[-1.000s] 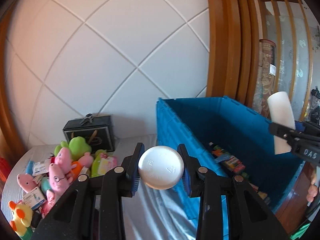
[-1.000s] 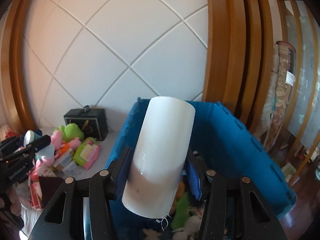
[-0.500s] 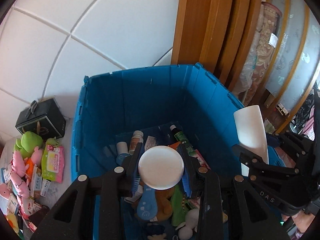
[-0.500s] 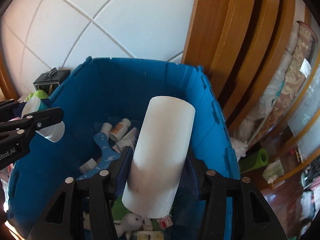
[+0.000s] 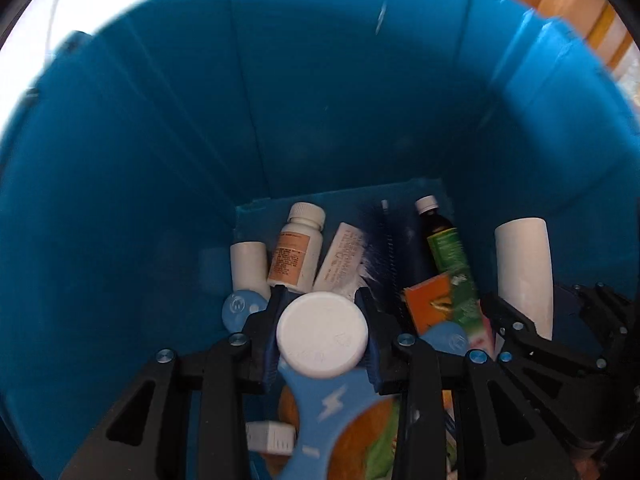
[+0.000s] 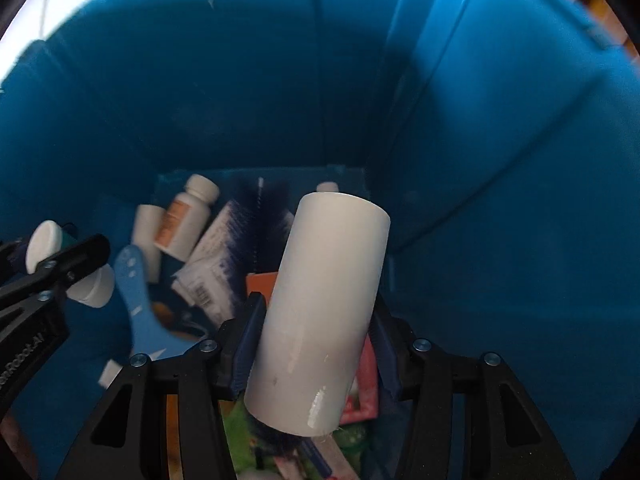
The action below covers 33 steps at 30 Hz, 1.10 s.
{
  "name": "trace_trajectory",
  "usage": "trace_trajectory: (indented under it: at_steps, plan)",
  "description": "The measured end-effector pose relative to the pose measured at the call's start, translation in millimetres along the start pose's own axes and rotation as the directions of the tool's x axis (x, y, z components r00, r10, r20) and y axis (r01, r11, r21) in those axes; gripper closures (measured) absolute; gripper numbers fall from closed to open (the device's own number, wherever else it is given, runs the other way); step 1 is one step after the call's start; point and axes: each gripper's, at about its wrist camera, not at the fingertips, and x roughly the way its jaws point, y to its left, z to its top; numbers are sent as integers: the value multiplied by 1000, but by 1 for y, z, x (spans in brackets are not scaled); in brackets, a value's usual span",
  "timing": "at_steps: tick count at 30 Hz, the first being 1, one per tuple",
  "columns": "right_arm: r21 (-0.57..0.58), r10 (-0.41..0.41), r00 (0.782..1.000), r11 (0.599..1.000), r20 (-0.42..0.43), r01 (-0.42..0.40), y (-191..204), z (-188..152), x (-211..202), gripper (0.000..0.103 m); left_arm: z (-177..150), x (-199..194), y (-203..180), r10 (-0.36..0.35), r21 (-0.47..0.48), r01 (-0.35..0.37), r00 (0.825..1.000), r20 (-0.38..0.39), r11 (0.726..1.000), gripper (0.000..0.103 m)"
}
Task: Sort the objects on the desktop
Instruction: 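Open both grippers to drop the bottle and tube into the crate, then lift both open grippers up out of the crate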
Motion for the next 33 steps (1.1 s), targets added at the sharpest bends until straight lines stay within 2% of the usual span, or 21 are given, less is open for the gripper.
trace_trajectory:
  at_steps: [4, 7, 10, 14, 16, 18, 19, 21, 24, 27, 32, 33]
  plan:
    - [-23, -9, 998, 1000, -63, 7, 4, 2, 40, 53, 6, 36, -1, 21, 6, -21, 998, -66, 1000, 70]
    - [-60, -35, 997, 998, -71, 31, 9, 4, 56, 53, 10, 54, -8, 49, 42, -45, 994, -98, 998, 70]
    - [-79, -62, 995, 995, -74, 56, 9, 10, 68, 53, 10, 65, -9, 54, 37, -50, 989, -138, 998, 70]
    - [-79, -49, 994, 996, -97, 42, 8, 11, 83, 52, 6, 80, -7, 67, 54, -58, 979, -192, 997, 70]
    - [-79, -45, 994, 996, -101, 37, 8, 9, 85, 52, 4, 82, -5, 67, 48, -58, 977, -202, 997, 62]
    - [-83, -49, 994, 996, -101, 40, 7, 6, 82, 49, 3, 81, -3, 70, 45, -62, 978, -197, 997, 51]
    - [-77, -47, 993, 996, -106, 39, 6, 5, 81, 47, 3, 80, -2, 72, 41, -66, 978, -193, 997, 50]
    - [-63, -45, 993, 997, -112, 38, 3, 2, 75, 34, 3, 78, 1, 71, 32, -66, 979, -191, 997, 50]
    - [-67, -61, 992, 996, -111, 54, 0, -3, 61, 30, 1, 71, 3, 69, 11, -68, 978, -197, 998, 50]
    - [-81, -73, 991, 995, -114, 64, -1, -12, 41, 23, -2, 56, -1, 71, 34, -66, 977, -200, 997, 50]
    - [-126, -101, 989, 988, -112, 87, 9, -36, -7, 11, -16, 13, 1, 85, 57, -76, 984, -159, 995, 50]
    - [-135, -111, 988, 986, -109, 96, 8, -26, -15, 8, -20, 2, 3, 73, 54, -66, 986, -149, 996, 50]
